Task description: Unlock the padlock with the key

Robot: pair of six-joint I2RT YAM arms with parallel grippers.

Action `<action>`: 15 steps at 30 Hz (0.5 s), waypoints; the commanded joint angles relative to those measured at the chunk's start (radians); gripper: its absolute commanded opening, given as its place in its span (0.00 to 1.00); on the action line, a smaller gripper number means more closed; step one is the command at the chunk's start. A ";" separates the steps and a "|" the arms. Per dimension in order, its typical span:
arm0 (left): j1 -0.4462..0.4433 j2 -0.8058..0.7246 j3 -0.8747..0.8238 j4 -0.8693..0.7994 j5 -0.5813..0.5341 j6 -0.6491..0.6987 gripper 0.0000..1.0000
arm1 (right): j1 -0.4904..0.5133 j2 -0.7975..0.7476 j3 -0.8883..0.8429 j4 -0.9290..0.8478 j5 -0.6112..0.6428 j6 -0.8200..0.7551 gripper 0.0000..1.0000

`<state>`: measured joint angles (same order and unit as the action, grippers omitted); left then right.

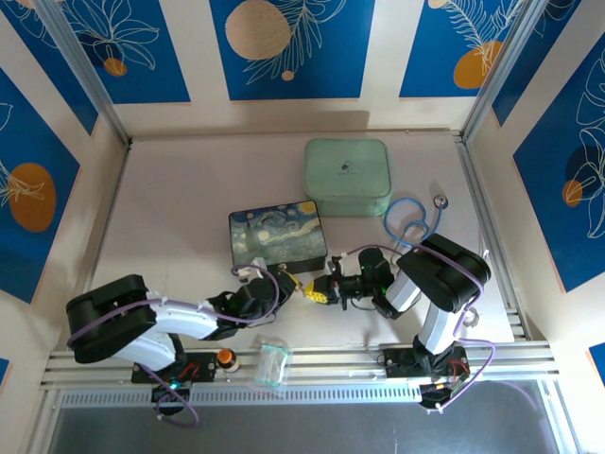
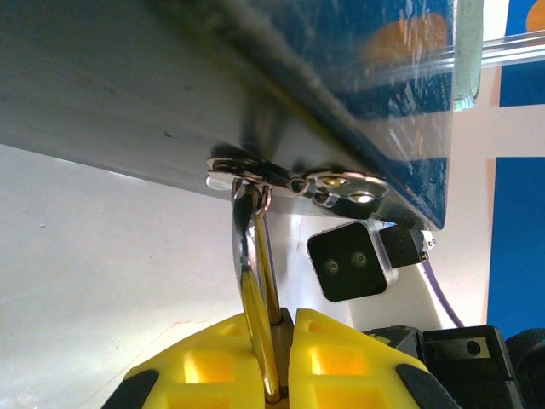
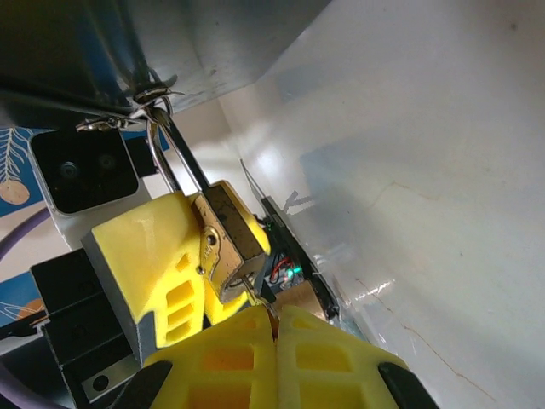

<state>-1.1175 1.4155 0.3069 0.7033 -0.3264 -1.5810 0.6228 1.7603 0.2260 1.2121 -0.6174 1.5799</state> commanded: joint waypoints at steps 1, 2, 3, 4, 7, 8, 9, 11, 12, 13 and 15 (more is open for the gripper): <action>-0.015 0.024 0.031 0.198 0.069 -0.045 0.00 | 0.010 0.014 0.030 0.002 0.028 0.004 0.00; -0.015 0.031 0.032 0.210 0.079 -0.045 0.00 | 0.004 0.016 0.030 0.003 0.033 0.003 0.00; -0.015 0.034 0.036 0.207 0.092 -0.047 0.00 | -0.003 0.017 0.032 0.004 0.031 0.004 0.00; -0.016 0.036 0.042 0.192 0.104 -0.052 0.00 | -0.011 0.018 0.034 0.007 0.029 0.006 0.00; -0.033 0.038 0.050 0.174 0.114 -0.050 0.00 | -0.006 -0.001 0.050 -0.017 0.046 0.012 0.00; -0.034 0.041 0.051 0.174 0.118 -0.047 0.00 | 0.005 -0.011 0.057 -0.038 0.057 0.009 0.00; -0.034 0.043 0.049 0.172 0.119 -0.045 0.00 | 0.014 -0.022 0.060 -0.055 0.069 0.005 0.00; -0.033 0.042 0.049 0.143 0.114 -0.041 0.00 | 0.032 -0.056 0.060 -0.101 0.104 -0.012 0.00; -0.033 0.039 0.052 0.118 0.111 -0.039 0.00 | 0.040 -0.075 0.055 -0.136 0.127 -0.021 0.00; -0.033 0.033 0.060 0.084 0.110 -0.038 0.00 | 0.048 -0.102 0.051 -0.183 0.153 -0.037 0.00; -0.033 0.025 0.071 0.037 0.110 -0.036 0.00 | 0.069 -0.150 0.047 -0.274 0.212 -0.066 0.00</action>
<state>-1.1213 1.4483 0.3180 0.7204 -0.3431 -1.5627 0.6567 1.6680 0.2428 1.0504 -0.5171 1.5597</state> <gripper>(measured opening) 0.093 0.053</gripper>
